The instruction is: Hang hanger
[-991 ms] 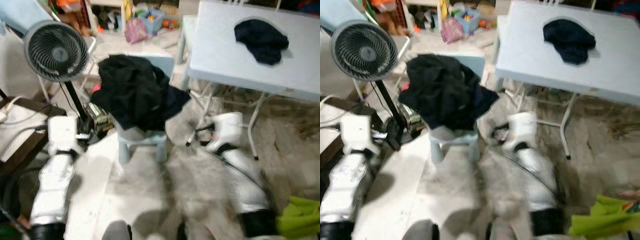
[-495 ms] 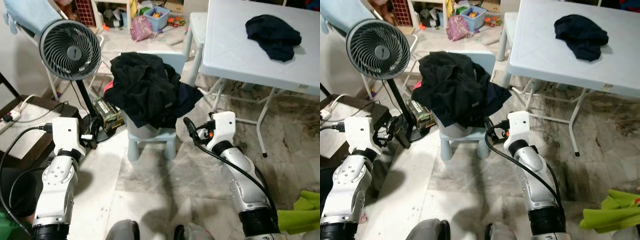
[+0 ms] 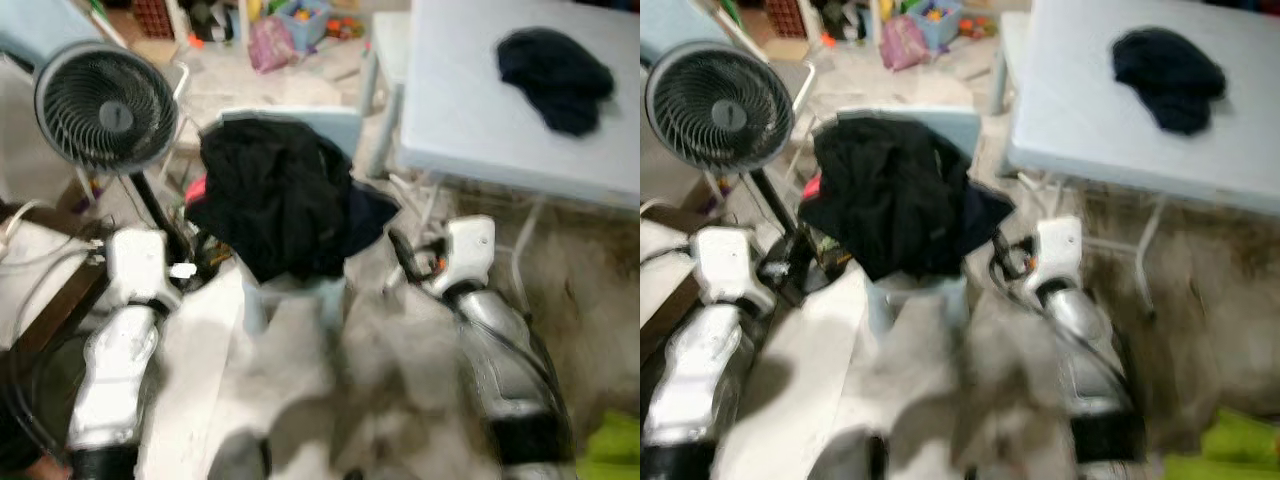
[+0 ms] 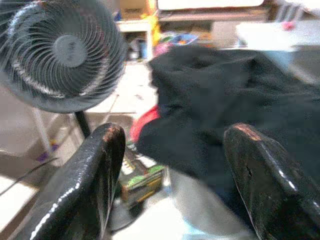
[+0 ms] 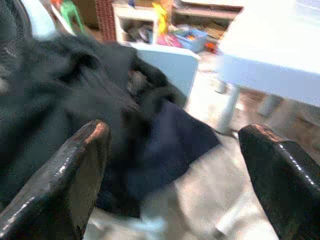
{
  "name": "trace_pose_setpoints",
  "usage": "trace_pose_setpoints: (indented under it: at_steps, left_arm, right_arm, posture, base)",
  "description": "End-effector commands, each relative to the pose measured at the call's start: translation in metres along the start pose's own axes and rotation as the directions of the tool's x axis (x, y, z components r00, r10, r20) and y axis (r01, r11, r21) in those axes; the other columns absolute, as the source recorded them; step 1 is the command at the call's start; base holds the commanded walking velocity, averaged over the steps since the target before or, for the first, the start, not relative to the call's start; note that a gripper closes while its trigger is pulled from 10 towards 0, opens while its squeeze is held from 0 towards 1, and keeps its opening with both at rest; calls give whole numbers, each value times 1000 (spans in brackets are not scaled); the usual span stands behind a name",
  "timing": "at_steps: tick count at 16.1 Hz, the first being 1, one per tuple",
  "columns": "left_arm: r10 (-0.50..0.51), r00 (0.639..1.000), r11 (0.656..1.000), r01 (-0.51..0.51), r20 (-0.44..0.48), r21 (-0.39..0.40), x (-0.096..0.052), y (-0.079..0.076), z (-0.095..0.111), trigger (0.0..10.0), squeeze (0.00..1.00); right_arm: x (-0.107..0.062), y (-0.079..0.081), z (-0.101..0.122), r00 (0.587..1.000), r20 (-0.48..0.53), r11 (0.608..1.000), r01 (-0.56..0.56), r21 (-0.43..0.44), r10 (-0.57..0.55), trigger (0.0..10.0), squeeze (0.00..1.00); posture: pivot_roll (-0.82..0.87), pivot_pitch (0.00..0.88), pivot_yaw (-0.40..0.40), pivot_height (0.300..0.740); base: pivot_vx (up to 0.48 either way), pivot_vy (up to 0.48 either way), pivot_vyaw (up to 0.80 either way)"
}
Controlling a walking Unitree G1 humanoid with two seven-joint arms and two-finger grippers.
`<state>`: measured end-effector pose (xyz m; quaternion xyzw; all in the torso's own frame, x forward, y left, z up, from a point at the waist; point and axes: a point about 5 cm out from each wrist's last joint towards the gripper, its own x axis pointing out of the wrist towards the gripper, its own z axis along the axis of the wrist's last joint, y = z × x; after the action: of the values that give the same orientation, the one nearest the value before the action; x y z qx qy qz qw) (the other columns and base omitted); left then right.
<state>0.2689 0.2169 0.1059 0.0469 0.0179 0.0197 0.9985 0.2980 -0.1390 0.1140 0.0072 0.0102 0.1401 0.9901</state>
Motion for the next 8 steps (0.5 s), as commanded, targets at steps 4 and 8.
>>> trace_pose_setpoints:
  at_steps: [4, 8]
  left_arm:
    - [-34, 999, 999, 34, 19, -1, 1, -9, 5, 10000, 0]
    - [-54, 999, 999, 54, -2, -1, 2, -12, 2, 10000, 0]
  right_arm:
    - [-5, -11, -1, 999, 0, 999, 37, -24, -37, 10000, 0]
    - [-5, -10, -1, 999, -2, 999, 42, -22, -42, 10000, 0]
  posture:
    - [32, 130, -29, 740]
    - [33, 131, -27, 740]
  base:
    - [447, 0, 0]
    - [60, 0, -414]
